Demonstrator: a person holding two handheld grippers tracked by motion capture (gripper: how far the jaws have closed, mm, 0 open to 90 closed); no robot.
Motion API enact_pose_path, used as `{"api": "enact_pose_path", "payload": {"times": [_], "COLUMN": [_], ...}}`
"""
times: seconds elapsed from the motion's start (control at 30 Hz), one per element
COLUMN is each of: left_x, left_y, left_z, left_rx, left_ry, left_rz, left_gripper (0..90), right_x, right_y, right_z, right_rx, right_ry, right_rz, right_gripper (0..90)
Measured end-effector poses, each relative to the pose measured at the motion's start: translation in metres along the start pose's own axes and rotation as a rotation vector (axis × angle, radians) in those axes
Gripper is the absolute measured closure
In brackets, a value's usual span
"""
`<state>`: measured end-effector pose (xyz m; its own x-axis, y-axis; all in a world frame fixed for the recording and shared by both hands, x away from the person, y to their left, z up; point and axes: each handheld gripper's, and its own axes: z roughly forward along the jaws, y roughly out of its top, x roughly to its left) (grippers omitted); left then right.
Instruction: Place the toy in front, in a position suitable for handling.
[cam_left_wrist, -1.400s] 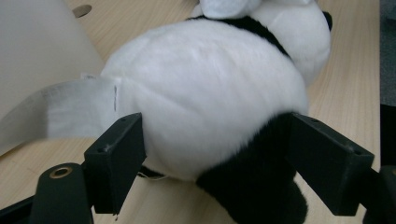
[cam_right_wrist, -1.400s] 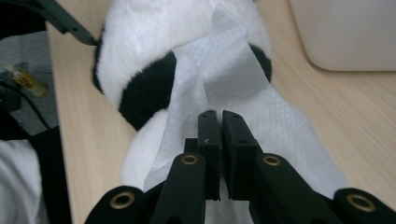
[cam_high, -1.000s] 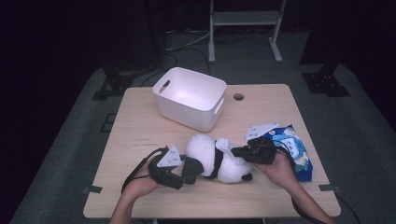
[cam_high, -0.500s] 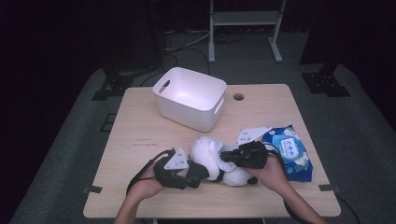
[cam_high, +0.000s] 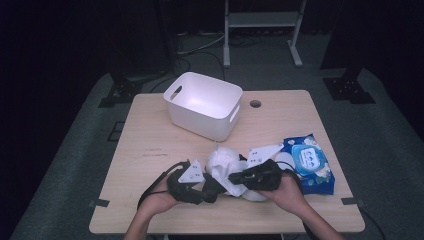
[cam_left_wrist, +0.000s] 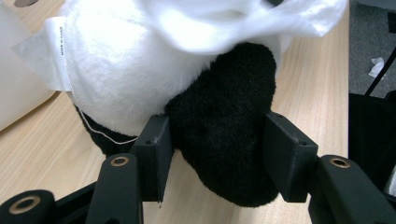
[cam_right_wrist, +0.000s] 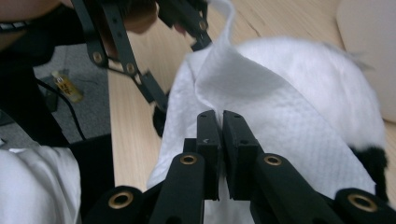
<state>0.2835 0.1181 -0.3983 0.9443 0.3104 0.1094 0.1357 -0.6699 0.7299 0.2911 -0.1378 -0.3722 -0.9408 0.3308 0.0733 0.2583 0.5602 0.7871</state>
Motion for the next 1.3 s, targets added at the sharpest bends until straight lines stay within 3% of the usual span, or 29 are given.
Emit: {"api": "enact_pose_path", "payload": {"times": [0.23, 0.33, 0.43, 0.7, 0.87, 1.13, 1.3], "left_x": [0.001, -0.001, -0.003, 0.0, 0.0, 0.0, -0.002], "left_y": [0.0, 0.002, 0.004, 0.002, 0.0, -0.001, 0.0], "left_z": [0.001, 0.002, 0.001, -0.004, -0.002, 0.003, 0.009], "left_rx": [0.002, -0.005, -0.01, -0.022, -0.014, -0.002, -0.006], "left_ry": [0.002, -0.008, -0.004, 0.012, 0.006, -0.005, -0.026], "left_rz": [0.003, 0.014, 0.032, 0.033, 0.038, 0.043, 0.054], "left_gripper": [45.2, 44.8, 43.8, 38.6, 37.6, 37.0, 45.4], "right_x": [-0.009, -0.015, -0.018, -0.028, -0.039, -0.042, -0.039], "right_y": [-0.025, -0.033, -0.034, -0.033, -0.033, -0.032, -0.031], "right_z": [-0.014, -0.021, -0.025, -0.024, -0.026, -0.025, -0.024], "right_rx": [0.042, 0.037, 0.041, 0.037, 0.02, 0.017, 0.012], "right_ry": [-0.071, -0.097, -0.13, -0.17, -0.181, -0.187, -0.174], "right_rz": [0.03, 0.047, 0.036, 0.04, 0.07, 0.074, 0.082], "right_gripper": [84.8, 84.9, 85.0, 85.2, 85.4, 85.4, 85.2]}}
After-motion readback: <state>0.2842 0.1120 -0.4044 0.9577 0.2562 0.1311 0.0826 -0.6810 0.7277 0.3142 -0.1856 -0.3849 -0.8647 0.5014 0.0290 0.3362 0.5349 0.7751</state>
